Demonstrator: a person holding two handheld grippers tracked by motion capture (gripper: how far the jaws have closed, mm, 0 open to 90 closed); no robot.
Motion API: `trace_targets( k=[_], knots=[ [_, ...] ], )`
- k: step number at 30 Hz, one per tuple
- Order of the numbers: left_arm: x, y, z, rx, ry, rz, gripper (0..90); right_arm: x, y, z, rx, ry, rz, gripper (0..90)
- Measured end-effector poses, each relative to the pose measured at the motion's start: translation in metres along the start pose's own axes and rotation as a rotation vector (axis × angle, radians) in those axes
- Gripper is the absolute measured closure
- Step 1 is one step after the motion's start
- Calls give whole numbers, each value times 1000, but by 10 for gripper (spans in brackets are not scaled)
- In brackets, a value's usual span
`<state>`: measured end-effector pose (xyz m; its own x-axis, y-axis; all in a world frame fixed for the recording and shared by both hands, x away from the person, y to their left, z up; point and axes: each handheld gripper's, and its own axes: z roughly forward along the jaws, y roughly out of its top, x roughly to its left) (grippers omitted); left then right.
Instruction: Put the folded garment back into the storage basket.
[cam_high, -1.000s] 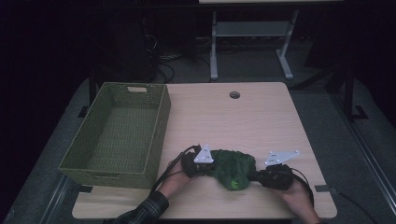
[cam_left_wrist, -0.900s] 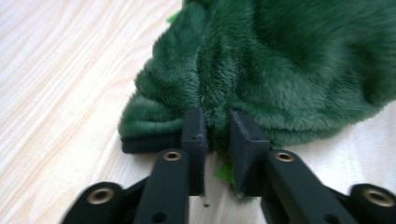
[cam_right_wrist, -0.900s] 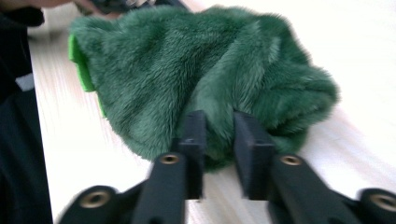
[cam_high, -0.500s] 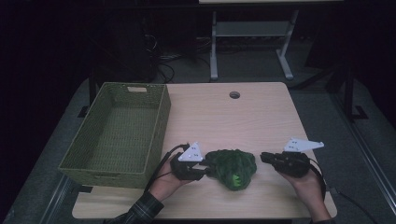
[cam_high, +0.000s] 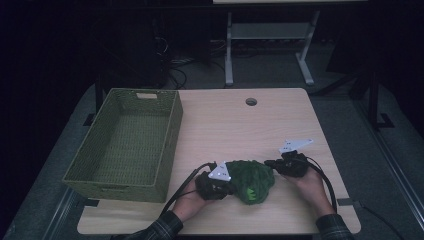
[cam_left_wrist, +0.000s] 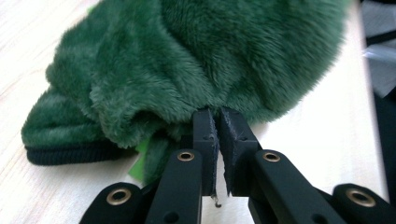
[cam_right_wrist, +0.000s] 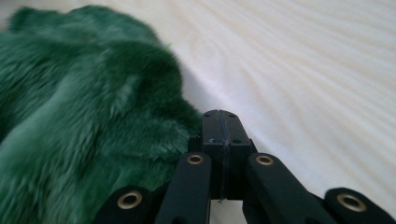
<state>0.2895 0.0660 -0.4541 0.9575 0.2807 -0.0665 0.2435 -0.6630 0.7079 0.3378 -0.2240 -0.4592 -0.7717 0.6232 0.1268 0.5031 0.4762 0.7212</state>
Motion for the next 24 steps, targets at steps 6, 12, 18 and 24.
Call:
trace_targets(
  k=[6, 12, 18, 24],
  knots=[
    [10, 2, 3, 30, 51, 23, 845, 13, -11, -6, 23, 24, -15, 900],
    [26, 6, 6, 58, 92, 59, 829, 32, -24, -17, 31, 48, -29, 900],
    [34, 6, 7, 50, 102, 47, 813, 55, -36, -22, 36, 76, -49, 900],
    [38, 9, -15, -5, 95, 3, 756, 44, -42, -29, -1, 22, 21, 736]
  ],
)
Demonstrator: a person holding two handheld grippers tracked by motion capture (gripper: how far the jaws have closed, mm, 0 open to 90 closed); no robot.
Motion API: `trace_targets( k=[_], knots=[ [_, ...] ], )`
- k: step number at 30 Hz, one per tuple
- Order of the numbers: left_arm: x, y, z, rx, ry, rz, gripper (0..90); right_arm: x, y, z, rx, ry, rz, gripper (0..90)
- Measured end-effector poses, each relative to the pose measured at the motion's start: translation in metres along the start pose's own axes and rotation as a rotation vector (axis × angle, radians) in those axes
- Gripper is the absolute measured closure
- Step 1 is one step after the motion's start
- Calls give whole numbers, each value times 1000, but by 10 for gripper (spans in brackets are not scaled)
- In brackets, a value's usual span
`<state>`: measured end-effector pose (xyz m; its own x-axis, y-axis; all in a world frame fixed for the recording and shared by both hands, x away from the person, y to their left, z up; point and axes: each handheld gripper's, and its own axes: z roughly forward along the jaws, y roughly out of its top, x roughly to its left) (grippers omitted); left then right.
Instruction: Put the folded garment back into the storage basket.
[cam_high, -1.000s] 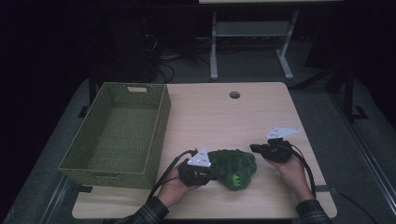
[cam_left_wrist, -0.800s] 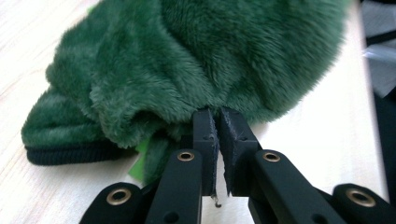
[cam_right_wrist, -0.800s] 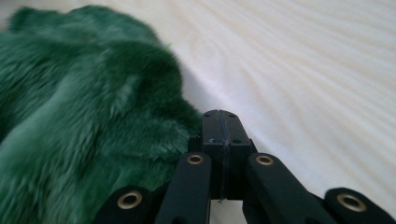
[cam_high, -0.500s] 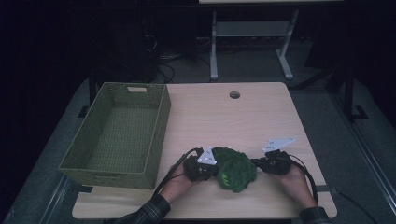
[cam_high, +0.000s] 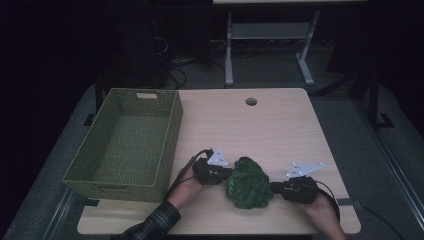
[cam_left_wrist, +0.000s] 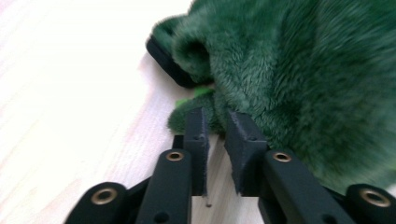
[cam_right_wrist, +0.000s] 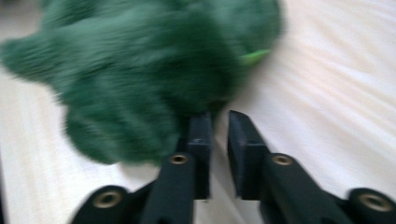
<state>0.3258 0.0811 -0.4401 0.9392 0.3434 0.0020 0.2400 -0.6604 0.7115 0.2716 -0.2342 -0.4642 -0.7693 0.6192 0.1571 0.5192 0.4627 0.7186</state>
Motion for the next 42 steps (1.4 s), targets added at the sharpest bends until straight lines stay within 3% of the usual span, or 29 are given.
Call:
trace_targets(
  k=[5, 9, 13, 17, 23, 30, 35, 42],
  knots=[
    [7, 6, -25, -34, -34, -7, 681, -20, -6, -7, -50, -110, 80, 524],
    [10, 13, -40, -46, -81, -3, 581, -32, -12, -7, -41, -217, 112, 358],
    [7, 24, -48, -54, -134, 14, 472, -36, -15, -4, -19, -271, 124, 267],
    [-4, 36, -47, -39, -190, 40, 384, -36, -16, -2, -24, -295, 112, 204],
    [-17, 51, -29, 14, -228, 83, 327, -36, -17, 0, -34, -304, 108, 191],
    [-26, 51, 0, 144, -232, 119, 230, -36, -17, 0, -34, -305, 108, 190],
    [-29, 45, 15, 189, -209, 127, 173, -36, -17, 0, -34, -306, 110, 191],
    [-32, 36, 30, 235, -207, 133, 143, -36, -17, 0, -34, -308, 111, 192]
  ],
)
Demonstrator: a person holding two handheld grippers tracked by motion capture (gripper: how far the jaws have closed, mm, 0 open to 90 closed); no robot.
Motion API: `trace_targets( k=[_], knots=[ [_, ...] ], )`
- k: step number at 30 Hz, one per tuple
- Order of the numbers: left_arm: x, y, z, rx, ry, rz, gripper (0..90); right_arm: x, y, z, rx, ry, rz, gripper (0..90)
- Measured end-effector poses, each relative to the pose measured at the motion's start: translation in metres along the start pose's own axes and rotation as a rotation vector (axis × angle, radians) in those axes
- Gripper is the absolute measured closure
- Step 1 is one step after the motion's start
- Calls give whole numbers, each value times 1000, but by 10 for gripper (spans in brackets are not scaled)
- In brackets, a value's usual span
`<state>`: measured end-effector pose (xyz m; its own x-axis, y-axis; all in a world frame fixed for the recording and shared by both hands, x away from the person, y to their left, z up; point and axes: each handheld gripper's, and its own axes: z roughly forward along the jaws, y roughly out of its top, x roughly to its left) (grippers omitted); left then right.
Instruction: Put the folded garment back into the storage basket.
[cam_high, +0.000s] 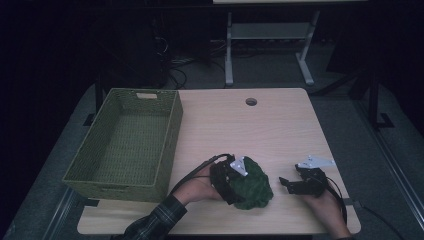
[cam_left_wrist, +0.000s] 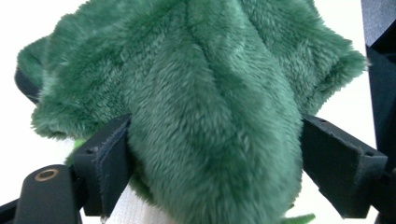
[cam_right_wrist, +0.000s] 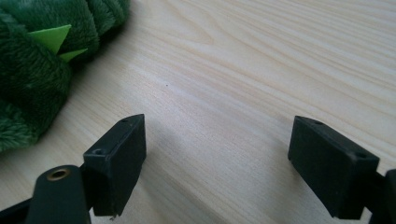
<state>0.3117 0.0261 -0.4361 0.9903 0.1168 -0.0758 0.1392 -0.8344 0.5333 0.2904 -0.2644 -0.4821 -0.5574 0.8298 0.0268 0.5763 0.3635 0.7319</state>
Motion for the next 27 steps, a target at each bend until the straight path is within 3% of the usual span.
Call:
trace_targets(
  k=[7, 13, 19, 24, 25, 27],
  knots=[
    [-1, -1, 11, 39, 10, 0, 133, 0, 0, 0, -1, -4, 5, 194],
    [-3, 2, 16, 74, 50, 6, 171, 0, 1, 1, -2, -7, 6, 201],
    [0, 2, 12, 76, 54, -17, 369, 0, 1, 1, -2, -9, 8, 206],
    [6, 2, 8, 69, 6, -46, 626, 0, 1, 1, -4, -11, 11, 213],
    [7, 1, 8, 66, -5, -63, 666, 0, 1, 1, -4, -11, 11, 214],
    [8, 1, 6, 64, -11, -57, 723, 0, 1, 1, -4, -12, 11, 216]
  ],
)
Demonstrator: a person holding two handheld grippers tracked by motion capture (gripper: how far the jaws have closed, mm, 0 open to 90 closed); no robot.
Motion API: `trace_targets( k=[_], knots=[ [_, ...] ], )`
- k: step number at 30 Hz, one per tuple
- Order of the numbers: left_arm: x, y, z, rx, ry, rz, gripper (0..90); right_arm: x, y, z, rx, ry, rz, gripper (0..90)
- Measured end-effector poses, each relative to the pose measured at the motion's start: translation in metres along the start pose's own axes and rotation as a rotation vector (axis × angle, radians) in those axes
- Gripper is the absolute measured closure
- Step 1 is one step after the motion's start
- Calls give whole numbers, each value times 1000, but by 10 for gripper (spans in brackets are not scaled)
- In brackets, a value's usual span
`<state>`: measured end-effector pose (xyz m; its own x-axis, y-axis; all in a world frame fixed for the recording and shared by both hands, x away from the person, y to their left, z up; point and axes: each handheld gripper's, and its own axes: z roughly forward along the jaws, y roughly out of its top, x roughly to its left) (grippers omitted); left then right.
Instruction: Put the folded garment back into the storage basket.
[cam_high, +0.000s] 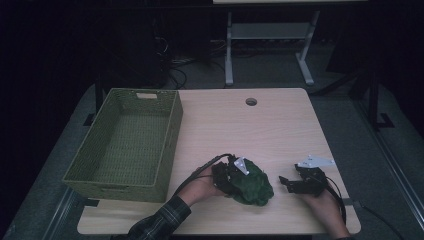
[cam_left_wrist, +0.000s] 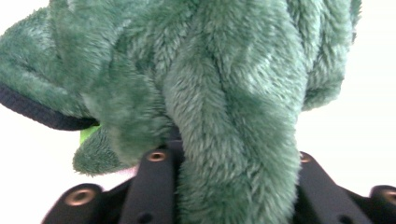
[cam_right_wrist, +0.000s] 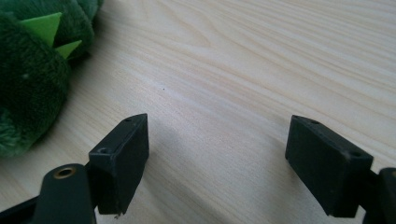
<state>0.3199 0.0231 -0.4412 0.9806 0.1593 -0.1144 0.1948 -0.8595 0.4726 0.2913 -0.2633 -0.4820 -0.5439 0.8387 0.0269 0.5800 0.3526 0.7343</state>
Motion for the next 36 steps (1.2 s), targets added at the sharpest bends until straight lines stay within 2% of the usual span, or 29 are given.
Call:
trace_targets(
  k=[5, 14, 16, 24, 25, 29, 36],
  knots=[
    [1, 0, -5, -22, -5, -17, 791, 0, 0, 0, -2, -1, 3, 220],
    [2, 4, -27, -31, 11, -23, 792, 0, 0, 0, -2, -1, 3, 220],
    [3, 6, -35, -29, 21, -18, 791, 0, 0, 0, -1, -1, 3, 220],
    [13, 5, -69, -48, 49, -41, 788, 0, 0, 0, -2, -2, 4, 220],
    [14, 3, -73, -51, 47, -58, 788, 0, 0, 0, -2, -2, 4, 220],
    [21, -1, -93, -39, 61, -72, 786, 0, 0, 0, -2, -2, 3, 220],
    [29, -7, -126, -50, 96, -96, 785, 0, 0, 0, -1, -1, 1, 220]
  ],
)
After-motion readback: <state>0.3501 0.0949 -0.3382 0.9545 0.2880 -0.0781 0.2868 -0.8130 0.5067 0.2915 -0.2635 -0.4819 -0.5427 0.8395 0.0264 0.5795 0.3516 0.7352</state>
